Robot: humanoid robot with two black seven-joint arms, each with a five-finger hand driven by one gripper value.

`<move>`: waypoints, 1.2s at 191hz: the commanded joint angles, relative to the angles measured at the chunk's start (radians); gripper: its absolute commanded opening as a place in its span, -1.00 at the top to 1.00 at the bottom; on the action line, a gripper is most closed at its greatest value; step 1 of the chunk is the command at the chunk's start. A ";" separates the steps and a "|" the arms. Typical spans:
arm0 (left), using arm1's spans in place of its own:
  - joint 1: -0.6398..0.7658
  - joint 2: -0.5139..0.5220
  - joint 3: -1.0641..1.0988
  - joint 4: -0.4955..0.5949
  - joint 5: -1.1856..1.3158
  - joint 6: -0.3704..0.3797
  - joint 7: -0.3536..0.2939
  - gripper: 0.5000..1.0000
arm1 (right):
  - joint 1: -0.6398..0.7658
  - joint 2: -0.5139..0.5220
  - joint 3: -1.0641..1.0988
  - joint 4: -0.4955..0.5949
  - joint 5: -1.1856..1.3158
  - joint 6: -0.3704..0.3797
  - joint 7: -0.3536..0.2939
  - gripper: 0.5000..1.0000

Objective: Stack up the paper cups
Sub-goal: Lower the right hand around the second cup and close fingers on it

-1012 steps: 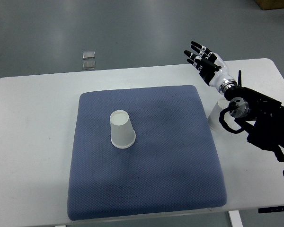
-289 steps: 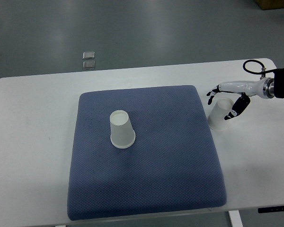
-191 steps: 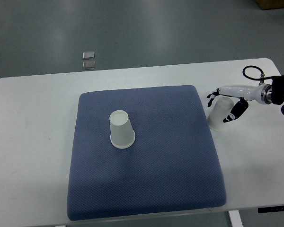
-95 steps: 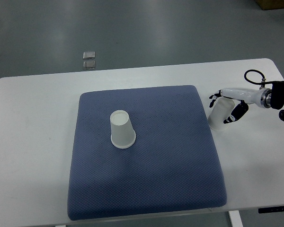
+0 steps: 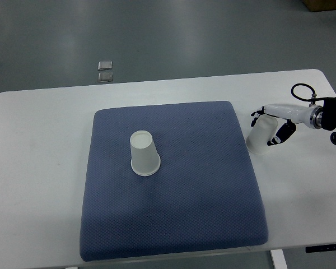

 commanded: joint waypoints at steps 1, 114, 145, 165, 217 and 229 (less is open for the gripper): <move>0.000 0.000 0.000 0.000 0.000 0.000 0.001 -1.00 | 0.000 0.006 0.000 0.000 0.003 0.000 0.004 -0.62; 0.000 0.000 0.000 0.000 0.000 0.000 -0.001 -1.00 | 0.000 0.010 -0.002 0.002 0.000 0.012 0.005 -0.14; 0.000 0.000 0.000 0.000 0.000 0.000 -0.001 -1.00 | 0.000 0.019 -0.003 0.000 0.000 0.015 0.005 0.21; 0.000 0.000 0.000 0.000 0.000 0.000 -0.001 -1.00 | 0.001 0.019 -0.005 0.000 0.000 0.015 0.005 0.39; 0.000 0.000 0.000 0.000 0.000 0.000 -0.001 -1.00 | 0.014 0.016 -0.002 0.000 0.012 0.015 0.005 0.51; 0.000 0.000 0.000 0.000 0.000 0.000 -0.001 -1.00 | 0.027 0.016 -0.002 0.000 0.015 0.016 0.005 0.52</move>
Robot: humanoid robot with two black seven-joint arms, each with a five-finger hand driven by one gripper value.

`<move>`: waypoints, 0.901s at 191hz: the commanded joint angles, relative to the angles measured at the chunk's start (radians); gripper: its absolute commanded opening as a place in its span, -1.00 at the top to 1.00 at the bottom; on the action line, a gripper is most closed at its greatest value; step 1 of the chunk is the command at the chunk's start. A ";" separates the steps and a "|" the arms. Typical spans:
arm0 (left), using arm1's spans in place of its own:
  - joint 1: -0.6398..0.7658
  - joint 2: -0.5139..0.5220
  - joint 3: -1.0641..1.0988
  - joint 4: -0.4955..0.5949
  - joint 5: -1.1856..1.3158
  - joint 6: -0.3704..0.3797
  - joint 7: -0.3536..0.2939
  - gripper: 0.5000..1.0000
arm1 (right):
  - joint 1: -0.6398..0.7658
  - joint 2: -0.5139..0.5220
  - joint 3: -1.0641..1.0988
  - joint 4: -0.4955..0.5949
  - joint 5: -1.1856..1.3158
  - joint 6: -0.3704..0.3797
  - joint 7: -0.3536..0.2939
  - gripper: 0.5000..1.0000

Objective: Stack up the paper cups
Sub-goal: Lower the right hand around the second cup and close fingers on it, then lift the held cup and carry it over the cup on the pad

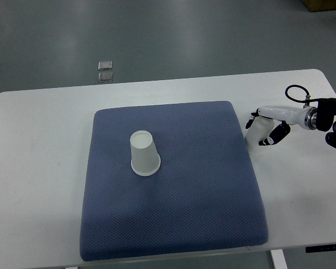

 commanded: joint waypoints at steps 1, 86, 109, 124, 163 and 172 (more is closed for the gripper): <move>0.000 0.000 0.000 0.000 0.000 0.000 -0.001 -1.00 | 0.016 -0.001 0.002 0.000 0.006 0.001 0.000 0.52; 0.000 0.000 0.000 0.000 0.000 0.000 -0.001 -1.00 | 0.200 -0.039 0.011 0.058 0.008 0.095 0.003 0.49; 0.000 0.000 0.000 0.000 0.000 0.000 -0.001 -1.00 | 0.309 -0.025 0.014 0.138 0.009 0.175 0.003 0.48; 0.000 0.000 0.000 0.000 0.000 0.000 -0.001 -1.00 | 0.380 -0.012 0.014 0.204 0.009 0.236 0.001 0.48; 0.000 0.000 0.000 0.000 0.000 0.000 0.001 -1.00 | 0.489 0.100 0.016 0.258 0.012 0.320 0.000 0.46; 0.000 0.000 0.000 0.000 0.000 0.000 0.001 -1.00 | 0.499 0.128 0.014 0.258 0.014 0.337 0.000 0.45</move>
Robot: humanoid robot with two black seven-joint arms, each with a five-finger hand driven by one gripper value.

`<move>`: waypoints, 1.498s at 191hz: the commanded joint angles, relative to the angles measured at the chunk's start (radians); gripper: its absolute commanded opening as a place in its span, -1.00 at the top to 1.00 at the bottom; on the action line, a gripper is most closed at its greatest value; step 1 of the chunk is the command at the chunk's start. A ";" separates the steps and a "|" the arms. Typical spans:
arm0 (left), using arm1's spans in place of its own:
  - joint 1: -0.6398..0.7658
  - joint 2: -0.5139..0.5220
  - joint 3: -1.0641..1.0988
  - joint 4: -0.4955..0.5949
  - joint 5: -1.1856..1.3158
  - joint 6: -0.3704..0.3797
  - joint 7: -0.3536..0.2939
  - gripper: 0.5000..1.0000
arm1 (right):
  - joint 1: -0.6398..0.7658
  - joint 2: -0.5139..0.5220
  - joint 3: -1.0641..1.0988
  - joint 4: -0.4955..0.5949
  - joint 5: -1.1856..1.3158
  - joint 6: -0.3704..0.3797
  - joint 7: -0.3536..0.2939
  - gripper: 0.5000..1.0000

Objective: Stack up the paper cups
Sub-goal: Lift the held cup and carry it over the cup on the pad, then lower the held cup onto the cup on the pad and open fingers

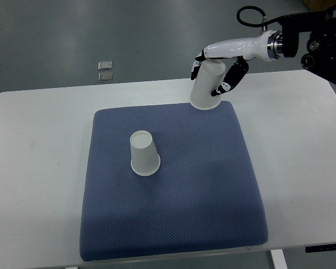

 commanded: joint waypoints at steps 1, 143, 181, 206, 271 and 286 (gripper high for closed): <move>0.000 0.000 0.000 0.000 0.000 0.000 0.001 -1.00 | 0.034 0.065 0.000 0.007 0.004 0.040 0.000 0.45; 0.000 0.000 0.000 0.000 0.000 0.000 -0.001 -1.00 | 0.031 0.269 -0.012 -0.030 -0.006 0.094 -0.009 0.43; 0.000 0.000 0.000 0.000 0.000 0.000 0.001 -1.00 | 0.028 0.301 -0.014 -0.063 -0.009 0.088 -0.009 0.43; 0.000 0.000 0.000 0.000 0.000 0.000 0.001 -1.00 | 0.020 0.306 -0.014 -0.063 -0.009 0.088 -0.011 0.43; 0.000 0.000 0.000 0.000 0.000 0.000 0.001 -1.00 | -0.012 0.325 -0.014 -0.096 -0.018 0.068 -0.011 0.42; 0.000 0.000 0.000 0.000 0.000 0.000 0.001 -1.00 | -0.022 0.325 -0.014 -0.098 -0.018 0.060 -0.011 0.41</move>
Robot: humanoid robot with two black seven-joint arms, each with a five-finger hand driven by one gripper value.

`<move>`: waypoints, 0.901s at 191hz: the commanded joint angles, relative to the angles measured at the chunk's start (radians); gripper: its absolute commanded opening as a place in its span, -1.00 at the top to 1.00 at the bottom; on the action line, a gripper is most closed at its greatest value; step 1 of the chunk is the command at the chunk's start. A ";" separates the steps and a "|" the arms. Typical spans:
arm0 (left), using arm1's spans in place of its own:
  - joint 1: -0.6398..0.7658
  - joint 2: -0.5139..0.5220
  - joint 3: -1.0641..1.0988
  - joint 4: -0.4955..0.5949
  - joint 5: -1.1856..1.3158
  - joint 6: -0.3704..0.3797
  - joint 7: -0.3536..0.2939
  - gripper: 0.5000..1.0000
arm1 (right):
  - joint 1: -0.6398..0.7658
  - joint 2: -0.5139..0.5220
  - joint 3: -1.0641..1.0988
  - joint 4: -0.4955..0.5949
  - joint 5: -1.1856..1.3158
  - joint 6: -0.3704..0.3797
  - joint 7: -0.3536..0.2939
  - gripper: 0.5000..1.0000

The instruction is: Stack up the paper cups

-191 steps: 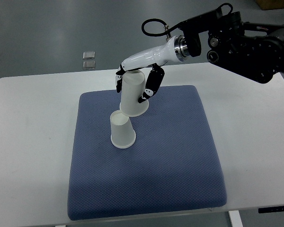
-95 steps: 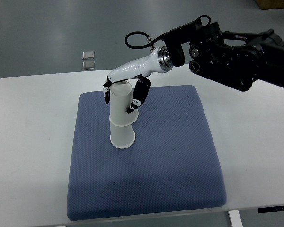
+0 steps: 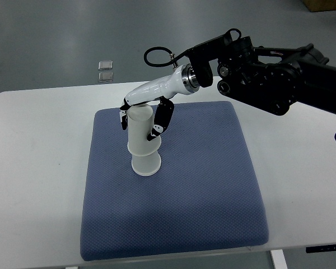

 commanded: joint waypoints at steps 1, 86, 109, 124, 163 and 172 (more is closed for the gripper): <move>0.000 0.000 0.000 0.000 0.000 0.000 0.001 -1.00 | -0.014 0.001 0.001 -0.006 0.000 -0.011 0.000 0.41; 0.000 0.000 0.000 0.000 0.000 0.000 0.001 -1.00 | -0.026 0.029 0.003 -0.015 0.009 -0.032 0.000 -0.44; 0.000 0.000 0.000 0.000 0.000 0.000 0.001 -1.00 | -0.024 0.029 0.004 -0.014 0.011 -0.032 0.000 -0.44; 0.000 0.000 0.000 0.000 0.000 0.000 0.001 -1.00 | -0.024 0.027 0.006 -0.014 0.011 -0.032 0.000 -0.45; 0.000 0.000 0.000 0.000 0.000 0.000 -0.001 -1.00 | -0.023 0.012 0.018 -0.018 0.015 -0.035 0.002 -0.57; 0.000 0.000 0.000 0.000 0.000 0.000 0.001 -1.00 | -0.021 0.009 0.025 -0.029 0.017 -0.037 0.002 -0.60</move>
